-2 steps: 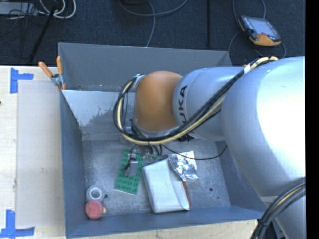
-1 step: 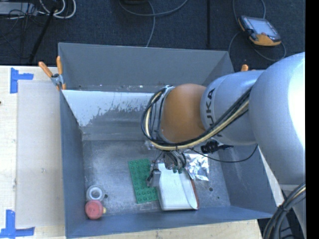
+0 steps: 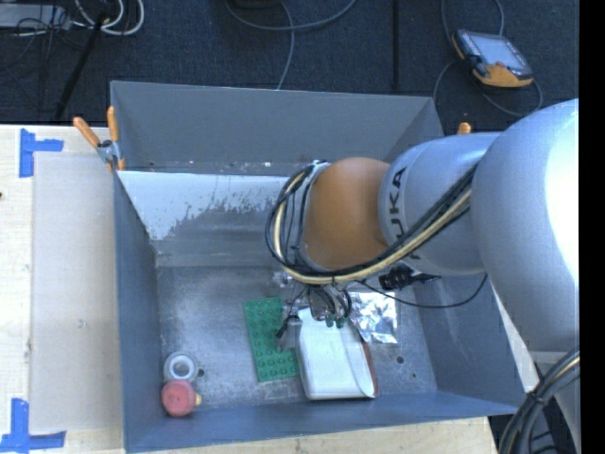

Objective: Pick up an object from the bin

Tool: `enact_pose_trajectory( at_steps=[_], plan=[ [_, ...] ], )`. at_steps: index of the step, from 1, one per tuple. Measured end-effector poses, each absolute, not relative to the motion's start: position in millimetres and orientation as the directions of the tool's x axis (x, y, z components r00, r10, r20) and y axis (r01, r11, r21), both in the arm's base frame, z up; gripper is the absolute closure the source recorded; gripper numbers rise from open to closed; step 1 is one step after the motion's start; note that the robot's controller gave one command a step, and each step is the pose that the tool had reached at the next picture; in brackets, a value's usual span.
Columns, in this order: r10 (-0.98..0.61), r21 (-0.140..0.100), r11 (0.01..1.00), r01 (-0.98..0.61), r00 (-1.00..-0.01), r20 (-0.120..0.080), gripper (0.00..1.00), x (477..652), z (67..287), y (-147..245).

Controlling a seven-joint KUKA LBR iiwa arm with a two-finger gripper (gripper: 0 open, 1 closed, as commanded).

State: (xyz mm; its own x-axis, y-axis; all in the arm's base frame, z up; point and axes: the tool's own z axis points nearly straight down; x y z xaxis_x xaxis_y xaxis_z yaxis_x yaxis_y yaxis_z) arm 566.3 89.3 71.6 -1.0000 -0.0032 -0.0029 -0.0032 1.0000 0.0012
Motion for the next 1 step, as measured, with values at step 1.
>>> enact_pose_trajectory(
  at_steps=[1],
  plan=[
    [-0.007, 0.002, 1.000, -0.007, -1.000, -0.009, 1.00, 557.8, 249.6, 104.4]
  ],
)
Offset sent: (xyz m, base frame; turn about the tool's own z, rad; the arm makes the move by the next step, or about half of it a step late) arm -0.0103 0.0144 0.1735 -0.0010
